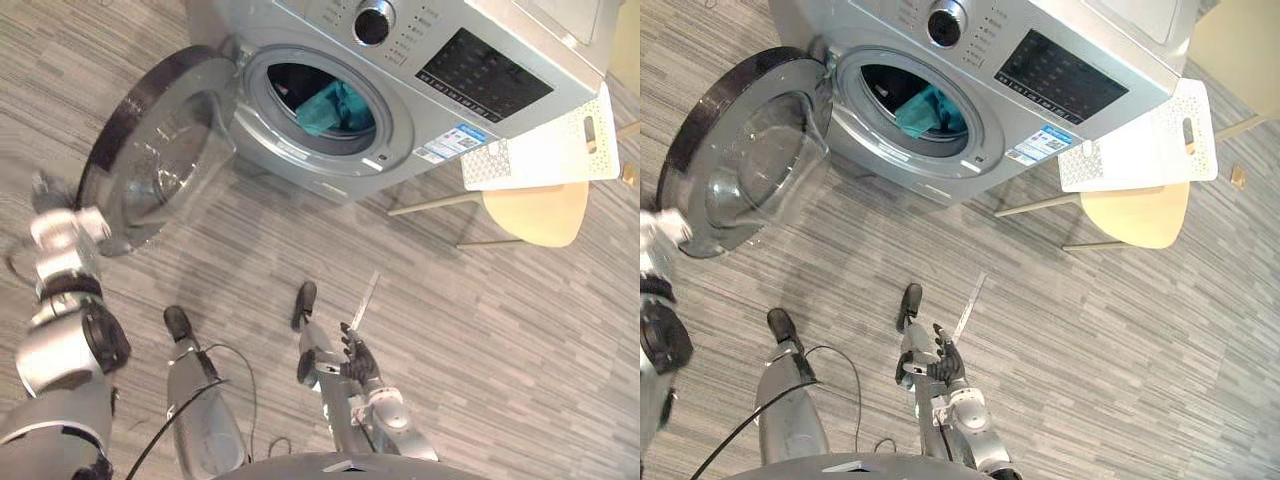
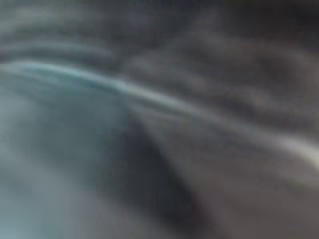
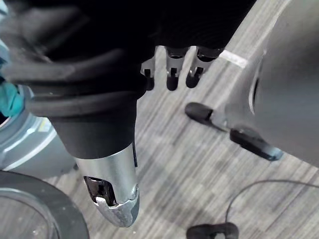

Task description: Pick up the laundry basket with both hands and put the clothes into the washing machine.

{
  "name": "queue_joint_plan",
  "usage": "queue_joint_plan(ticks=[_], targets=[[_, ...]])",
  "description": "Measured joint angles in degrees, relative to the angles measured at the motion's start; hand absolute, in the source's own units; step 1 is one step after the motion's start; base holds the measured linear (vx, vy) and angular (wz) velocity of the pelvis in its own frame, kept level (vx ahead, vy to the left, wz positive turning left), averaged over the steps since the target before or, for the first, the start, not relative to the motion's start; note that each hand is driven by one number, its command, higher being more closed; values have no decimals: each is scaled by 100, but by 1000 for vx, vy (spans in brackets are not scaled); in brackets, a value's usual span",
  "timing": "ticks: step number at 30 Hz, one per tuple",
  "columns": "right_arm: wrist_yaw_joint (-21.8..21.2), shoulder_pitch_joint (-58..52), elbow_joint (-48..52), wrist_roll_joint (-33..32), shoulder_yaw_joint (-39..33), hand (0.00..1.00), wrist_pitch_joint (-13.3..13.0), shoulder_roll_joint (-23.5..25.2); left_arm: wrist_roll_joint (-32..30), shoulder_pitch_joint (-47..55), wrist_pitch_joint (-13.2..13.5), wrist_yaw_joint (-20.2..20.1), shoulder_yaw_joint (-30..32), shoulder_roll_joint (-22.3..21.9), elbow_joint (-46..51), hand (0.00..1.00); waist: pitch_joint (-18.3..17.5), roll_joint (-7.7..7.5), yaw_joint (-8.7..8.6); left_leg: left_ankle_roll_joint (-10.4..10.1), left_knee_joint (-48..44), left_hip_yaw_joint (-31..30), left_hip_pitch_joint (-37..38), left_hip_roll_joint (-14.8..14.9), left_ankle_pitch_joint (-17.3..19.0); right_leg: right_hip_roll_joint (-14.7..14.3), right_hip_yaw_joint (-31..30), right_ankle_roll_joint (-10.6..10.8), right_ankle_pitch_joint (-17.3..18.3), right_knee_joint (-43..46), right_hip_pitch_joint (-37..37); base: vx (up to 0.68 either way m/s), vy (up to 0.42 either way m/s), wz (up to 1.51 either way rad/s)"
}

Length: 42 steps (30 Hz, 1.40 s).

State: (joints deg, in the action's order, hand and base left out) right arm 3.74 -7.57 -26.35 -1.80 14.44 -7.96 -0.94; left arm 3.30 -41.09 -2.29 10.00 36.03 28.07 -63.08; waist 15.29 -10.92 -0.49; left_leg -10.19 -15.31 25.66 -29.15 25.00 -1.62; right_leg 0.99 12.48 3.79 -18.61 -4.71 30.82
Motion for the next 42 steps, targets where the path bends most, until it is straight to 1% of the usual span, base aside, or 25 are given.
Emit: queue_joint_plan(ticks=[1, 2, 3, 5, 6, 8, 9, 10, 11, 12, 13, 14, 15, 17, 19, 25, 28, 31, 32, 33, 36, 37, 39, 41, 42], targets=[[0, 0, 50, 1, -20, 0, 11, -13, 7, 206, -59, -2, 10, -178, -2, 0, -4, -2, -9, -19, -9, 80, 65, 32, 12, -31, -53, 1, 3, 0, -1, 63, -3, -62], [-5, -2, 65, 4, -78, 0, 47, -46, 9, 517, -154, -49, -35, -606, -2, 0, -17, -8, -26, -61, -30, 231, 242, 48, 61, -41, -164, -43, 121, 0, -78, 74, 13, -50], [-25, 12, -82, 67, -156, 0, 108, -75, 42, 706, -234, -74, -231, -1075, -6, 0, -48, 1, -45, -105, -89, 291, 410, 30, 134, -40, -256, -168, 265, -1, -190, 89, 26, -48], [-79, 104, -439, 247, -167, 0, 177, -133, 33, 854, -358, -112, -857, -1580, -106, 0, -121, 52, -164, -112, -28, 331, 627, -5, 186, -42, -314, -123, 310, -2, -333, 59, 47, -20], [-105, 200, -785, 393, -160, 0, 222, -197, 25, 855, -463, -151, -1588, -1899, -128, 0, -217, 61, -313, -122, 48, 340, 751, -73, 188, -9, -347, -120, 332, -2, -411, 30, 67, -3], [-114, 414, -1439, 558, -178, 0, 324, -208, -167, 578, -486, -191, -3170, -2347, -78, 0, -303, 102, -505, -104, 259, 320, 1050, -300, 168, 127, -407, -102, 348, -2, -614, 46, 143, 0], [-115, 476, -1546, 604, -205, 0, 322, -233, -262, 463, -483, -196, -3606, -2471, 14, 0, -338, 126, -561, -99, 306, 316, 1123, -375, 164, 181, -424, -94, 350, -2, -663, 42, 187, 9], [-115, 589, -1761, 628, -273, 0, 318, -267, -483, 248, -473, -191, -4451, -2677, 351, 0, -411, 246, -667, -83, 407, 276, 1240, -505, 154, 284, -420, -39, 370, -3, -765, 28, 155, 18], [-117, 621, -1919, 630, -360, 0, 318, -287, -712, 25, -395, -190, -5207, -2934, 782, 0, -506, 402, -705, -63, 490, 247, 1342, -628, 154, 382, -411, 4, 405, -3, -863, 32, 152, 21], [-124, 625, -1967, 638, -400, 0, 314, -301, -831, -68, -324, -196, -5508, -3065, 1003, 0, -556, 487, -706, -59, 554, 251, 1407, -680, 155, 405, -411, 30, 424, -2, -914, 70, 159, 17], [-127, 624, -2068, 672, -438, 0, 314, -382, -1028, -238, -129, -208, -6072, -3383, 1490, 0, -720, 699, -719, -29, 672, 258, 1589, -816, 170, 508, -415, 97, 475, -3, -1056, 75, 126, 8], [-131, 621, -2098, 671, -451, 0, 316, -415, -1042, -271, -91, -214, -6239, -3484, 1697, 0, -772, 780, -724, -16, 693, 265, 1674, -859, 178, 541, -414, 113, 485, -2, -1125, 93, 141, 3], [-140, 626, -2183, 676, -527, 0, 314, -441, -1027, -256, 60, -250, -6752, -3537, 2282, 0, -896, 956, -747, 15, 760, 281, 1850, -931, 209, 595, -423, 172, 514, -2, -1264, 69, 87, -1], [-163, 623, -2238, 673, -649, 0, 317, -455, -1018, -249, 200, -317, -7168, -3540, 2742, 0, -983, 1097, -752, 10, 798, 301, 1958, -992, 232, 644, -428, 197, 532, -1, -1347, 71, 76, -2], [-193, 623, -2281, 666, -676, 0, 314, -504, -1038, -192, 298, -411, -7421, -3539, 2909, 0, -1003, 1141, -748, 22, 869, 335, 2043, -1046, 237, 671, -457, 193, 524, -1, -1378, 53, 50, -5], [-206, 625, -2379, 669, -1000, 0, 309, -468, -1068, 689, 297, -1026, -7603, -3414, 3059, 0, -982, 1204, -772, -23, 1076, 410, 2428, -1117, 223, 686, -448, 192, 550, -10, -1657, 40, 21, -5], [-208, 624, -2381, 668, -1031, 0, 304, -463, -1122, 1413, 377, -1301, -7496, -2904, 3466, 0, -978, 1222, -768, -29, 1147, 384, 2432, -1151, 211, 715, -397, 203, 606, -42, -1662, 11, 12, 7], [-232, 624, -2364, 666, -1029, 0, 261, -473, -972, 2445, 403, -1491, -6812, -2341, 3727, 0, -917, 1283, -735, -30, 1169, 283, 2410, -1149, 212, 719, -308, 206, 703, -43, -1695, 22, -1, 13], [-237, 624, -2364, 666, -1027, 0, 255, -482, -963, 2600, 404, -1511, -6664, -2272, 3734, 0, -909, 1294, -725, -30, 1184, 245, 2395, -1149, 211, 725, -267, 226, 718, -43, -1701, 39, -1, 27], [-241, 627, -2372, 667, -1016, 0, 256, -531, -971, 2968, 410, -1525, -6232, -2151, 3763, 0, -905, 1304, -647, -27, 1237, 163, 2361, -1153, 206, 725, -195, 231, 720, -42, -1703, 37, 1, 24], [-241, 629, -2391, 667, -1010, 0, 255, -532, -963, 3431, 436, -1483, -5523, -2112, 3763, 0, -904, 1304, -540, -18, 1219, -17, 2220, -1152, 209, 749, -12, 269, 772, -25, -1712, 63, 8, 42], [-237, 647, -2404, 662, -1010, 0, 226, -534, -925, 3620, 505, -1366, -5131, -2087, 3758, 0, -844, 1314, -502, 128, 871, -251, 1943, -1123, 353, 825, 220, 320, 908, -2, -1779, 81, 35, 66], [-232, 696, -2420, 666, -1009, 0, 192, -651, -758, 3674, 686, -1153, -4932, -2152, 3642, 0, -682, 1355, -439, 271, 166, -440, 1603, -1038, 619, 909, 545, 374, 951, -2, -2005, 58, 66, 80], [-194, 647, -2429, 666, -1021, 0, 185, -687, -660, 3765, 907, -882, -4740, -2178, 3406, 0, -673, 1344, -362, 472, -99, -98, 1517, -1086, 751, 1091, 827, 489, 1007, -2, -2215, 73, 119, 79], [-188, 588, -2431, 664, -1060, 0, 172, -698, -545, 3908, 1022, -720, -4480, -2192, 3277, 0, -683, 1314, -286, 515, -117, -165, 1546, -1215, 858, 1212, 906, 542, 1068, -1, -2324, 110, 149, 67]])
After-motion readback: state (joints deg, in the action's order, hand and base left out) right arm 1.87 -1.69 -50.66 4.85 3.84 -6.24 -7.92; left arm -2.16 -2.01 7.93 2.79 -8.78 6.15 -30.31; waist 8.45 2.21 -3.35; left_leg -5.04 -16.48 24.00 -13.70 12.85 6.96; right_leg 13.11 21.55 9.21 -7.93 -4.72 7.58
